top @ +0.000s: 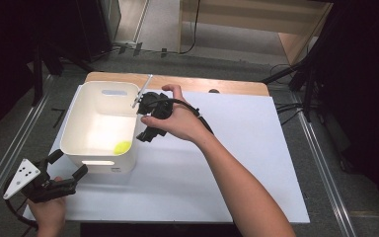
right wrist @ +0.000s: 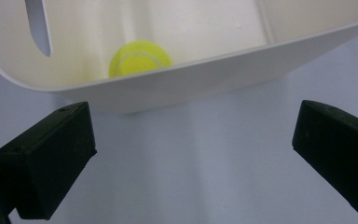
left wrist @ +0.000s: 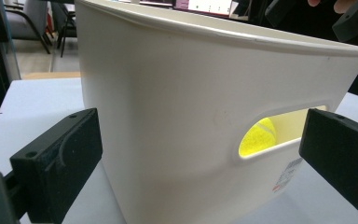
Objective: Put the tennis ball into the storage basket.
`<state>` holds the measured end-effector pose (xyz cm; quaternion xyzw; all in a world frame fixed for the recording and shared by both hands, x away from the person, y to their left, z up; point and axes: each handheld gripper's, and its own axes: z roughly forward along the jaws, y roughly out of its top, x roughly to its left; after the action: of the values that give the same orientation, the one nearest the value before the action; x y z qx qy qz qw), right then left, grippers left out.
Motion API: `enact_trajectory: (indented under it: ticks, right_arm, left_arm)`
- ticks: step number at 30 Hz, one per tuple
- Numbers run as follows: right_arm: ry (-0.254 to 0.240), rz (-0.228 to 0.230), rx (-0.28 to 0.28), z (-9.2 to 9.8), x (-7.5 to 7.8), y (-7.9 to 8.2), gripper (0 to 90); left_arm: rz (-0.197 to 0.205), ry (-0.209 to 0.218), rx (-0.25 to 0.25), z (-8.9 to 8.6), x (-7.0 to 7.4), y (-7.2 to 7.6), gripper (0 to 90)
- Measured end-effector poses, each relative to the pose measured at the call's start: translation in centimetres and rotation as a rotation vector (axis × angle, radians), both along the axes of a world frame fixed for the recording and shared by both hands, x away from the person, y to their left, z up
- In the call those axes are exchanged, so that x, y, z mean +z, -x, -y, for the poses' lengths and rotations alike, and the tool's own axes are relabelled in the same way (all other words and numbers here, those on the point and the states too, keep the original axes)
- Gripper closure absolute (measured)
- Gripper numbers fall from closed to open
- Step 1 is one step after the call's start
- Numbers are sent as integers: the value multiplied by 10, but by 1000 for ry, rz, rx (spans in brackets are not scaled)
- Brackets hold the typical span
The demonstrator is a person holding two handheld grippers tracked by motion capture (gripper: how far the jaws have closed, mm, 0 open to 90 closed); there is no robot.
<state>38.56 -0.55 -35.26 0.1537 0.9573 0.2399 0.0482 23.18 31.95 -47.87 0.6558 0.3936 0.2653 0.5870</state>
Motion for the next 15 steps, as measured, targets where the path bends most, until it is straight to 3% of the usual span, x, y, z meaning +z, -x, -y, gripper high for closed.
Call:
enact_trajectory:
  ticks: [15]
  right_arm:
    - [-32, 16, -69, 41, -8, 11, 0]
  left_arm:
    - [-2, 0, 2, 1, 0, 0, 0]
